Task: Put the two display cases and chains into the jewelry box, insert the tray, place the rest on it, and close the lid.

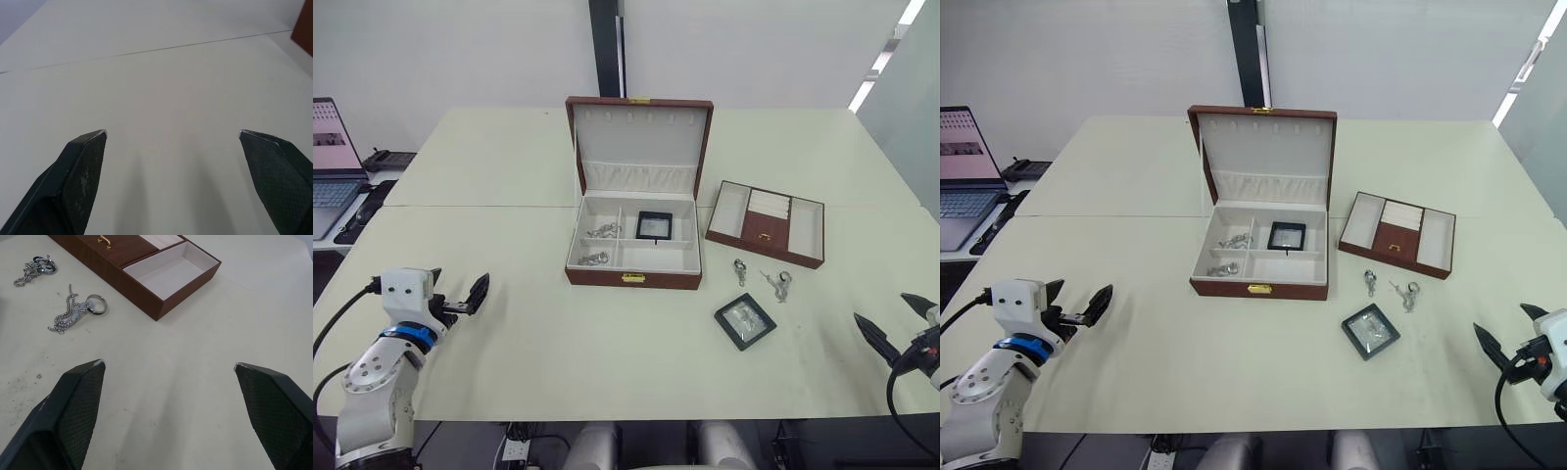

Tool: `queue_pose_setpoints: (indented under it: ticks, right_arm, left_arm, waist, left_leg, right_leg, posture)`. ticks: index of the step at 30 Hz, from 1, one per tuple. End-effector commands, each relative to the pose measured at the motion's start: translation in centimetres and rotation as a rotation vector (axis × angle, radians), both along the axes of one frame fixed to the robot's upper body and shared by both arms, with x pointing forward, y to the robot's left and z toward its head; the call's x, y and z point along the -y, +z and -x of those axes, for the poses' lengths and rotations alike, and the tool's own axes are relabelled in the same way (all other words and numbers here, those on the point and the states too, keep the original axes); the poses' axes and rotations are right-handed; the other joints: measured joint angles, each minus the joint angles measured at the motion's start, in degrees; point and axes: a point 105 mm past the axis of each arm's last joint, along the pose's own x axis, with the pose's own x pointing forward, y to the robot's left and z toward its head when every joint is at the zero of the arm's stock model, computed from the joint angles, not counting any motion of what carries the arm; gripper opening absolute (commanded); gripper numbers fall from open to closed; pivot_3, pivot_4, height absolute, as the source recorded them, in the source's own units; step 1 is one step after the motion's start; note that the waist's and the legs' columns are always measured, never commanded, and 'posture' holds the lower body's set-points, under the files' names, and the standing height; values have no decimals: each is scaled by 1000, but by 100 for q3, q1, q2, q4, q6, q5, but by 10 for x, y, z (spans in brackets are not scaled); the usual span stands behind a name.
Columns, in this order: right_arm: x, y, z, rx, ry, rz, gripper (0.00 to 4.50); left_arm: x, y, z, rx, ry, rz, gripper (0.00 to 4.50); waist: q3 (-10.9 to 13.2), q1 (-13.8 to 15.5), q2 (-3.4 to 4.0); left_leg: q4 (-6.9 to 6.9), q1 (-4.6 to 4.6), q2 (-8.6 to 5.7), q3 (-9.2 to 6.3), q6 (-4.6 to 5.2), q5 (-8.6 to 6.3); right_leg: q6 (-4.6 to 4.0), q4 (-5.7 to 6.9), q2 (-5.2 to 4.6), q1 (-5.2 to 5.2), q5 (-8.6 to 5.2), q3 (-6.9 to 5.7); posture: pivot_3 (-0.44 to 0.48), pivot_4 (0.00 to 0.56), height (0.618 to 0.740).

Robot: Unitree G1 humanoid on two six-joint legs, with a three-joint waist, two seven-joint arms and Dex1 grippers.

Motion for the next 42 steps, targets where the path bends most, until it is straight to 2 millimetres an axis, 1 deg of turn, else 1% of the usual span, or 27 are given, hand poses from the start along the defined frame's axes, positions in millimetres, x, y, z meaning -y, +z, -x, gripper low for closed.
queue_pose_setpoints:
  ticks: [1, 3, 7, 8, 9, 12, 15, 17, 19, 21, 23, 27, 30, 32, 36, 39, 42]
  right_arm:
    - [-8, 9, -1, 38, 23, 5, 4500]
    - [-14, 7, 1, 16, 51, 7, 4500]
    - [-34, 12, 2, 6, 124, 7, 4500]
    - [-38, 14, 2, 7, 133, 4, 4500]
    - [-44, 16, 2, 9, 152, 4, 4500]
    - [-69, 25, 5, 12, 227, 12, 4500]
    - [-88, 29, 8, 1, 279, 3, 4500]
    - [-112, 30, 12, -6, 329, 2, 4500]
    - [-131, 28, 17, -11, 362, 13, 4500]
    - [-145, 24, 22, -34, 383, -10, 4500]
    - [-156, 18, 27, -63, 404, -38, 4500]
    - [-168, 8, 30, -98, 410, -52, 4500]
    - [-173, 0, 31, -124, 410, -42, 3930]
    - [-175, -7, 28, -136, 398, -32, 3313]
    - [-175, -23, 19, -151, 349, -7, 3313]
    - [-175, -33, 14, -163, 329, 14, 3313]
    - [-177, -39, 11, -163, 322, 19, 3313]
  left_arm:
    - [16, 14, 7, -60, -188, -22, 4485]
    - [26, 19, 12, -119, -295, -10, 4485]
    - [69, 33, 30, -185, -618, 21, 4485]
    - [74, 35, 33, -189, -659, 20, 4485]
    - [83, 37, 36, -186, -718, 27, 4485]
    - [120, 46, 50, -157, -959, 38, 4485]
    - [137, 48, 58, -140, -1104, 10, 4485]
    - [152, 48, 66, -138, -1247, -27, 4485]
    - [162, 51, 67, -128, -1334, -43, 4485]
    - [166, 54, 64, -96, -1379, -60, 4485]
    - [170, 58, 58, -57, -1390, -40, 4485]
    - [177, 65, 58, 5, -1449, -30, 4485]
    - [179, 67, 59, 43, -1471, -34, 4500]
    - [179, 65, 59, 54, -1479, -38, 4500]
    - [176, 58, 63, 50, -1512, -72, 4500]
    - [176, 57, 64, 44, -1518, -74, 4500]
    - [177, 56, 65, 39, -1518, -74, 4500]
  waist:
    - [-1, -2, 4]
    - [2, -1, 9]
    - [2, -9, 13]
    - [1, -9, 16]
    - [0, -8, 19]
    - [0, -3, 33]
    - [0, 2, 33]
    - [-1, 4, 35]
    - [-1, 4, 35]
    - [-1, 3, 35]
    - [-1, 3, 35]
    - [-1, -7, 34]
    - [-1, -16, 34]
    - [-1, -17, 34]
    - [-2, -18, 33]
    - [-2, -18, 33]
    - [-2, -24, 33]
  left_leg:
    - [-1, 0, 0, 0, 0, 0]
    - [0, -1, -1, 0, 3, -2]
    - [0, -1, -1, 0, 14, -8]
    - [0, -1, 0, 0, 14, -8]
    - [0, 0, 1, -2, 14, -8]
    - [0, -1, 1, 0, 15, -8]
    - [0, -1, 1, 0, 15, -8]
    - [0, -1, 0, 1, 15, -8]
    - [0, -1, 0, -2, 15, -8]
    - [1, -1, -1, -1, 15, -8]
    - [1, -1, -1, -2, 15, -8]
    - [1, -1, -2, -3, 16, -8]
    - [1, 0, 0, -3, 16, -8]
    - [1, 0, 0, -4, 15, -8]
    - [1, 0, 0, -5, 15, -8]
    - [1, 0, -1, -4, 15, -8]
    - [1, 0, -1, -6, 16, -8]
  right_leg:
    - [0, -1, 0, 0, 0, 0]
    - [-1, -2, -1, 0, 0, 2]
    - [-1, -3, -2, 3, -1, 1]
    - [-1, -3, -2, 3, 0, 1]
    - [-1, -3, -2, 4, 0, 3]
    - [-2, -3, -2, 4, -1, 3]
    - [-2, -3, -1, 5, -1, 0]
    - [-2, -4, -1, 5, -1, 0]
    - [-3, -3, 1, 5, -1, -5]
    - [-2, -3, 1, 7, -1, -3]
    - [-2, -5, 1, 8, -1, -5]
    - [-2, -5, 3, 8, -2, -6]
    - [-2, -4, 5, 6, -2, -5]
    - [-2, -4, 6, 6, -2, -5]
    - [-2, -4, 6, 6, -2, -6]
    - [-2, -4, 6, 5, -2, -5]
    - [-2, -5, 6, 6, -2, -6]
  posture:
    - [0, 150, 740]
    - [0, 150, 740]
    - [0, 150, 740]
    - [0, 150, 740]
    - [0, 150, 740]
    - [0, 150, 740]
    - [0, 150, 740]
    - [0, 150, 740]
    - [0, 150, 740]
    - [0, 150, 740]
    - [0, 150, 740]
    - [0, 150, 740]
    - [0, 150, 740]
    - [0, 150, 740]
    - [0, 150, 740]
    - [0, 150, 740]
    - [0, 150, 740]
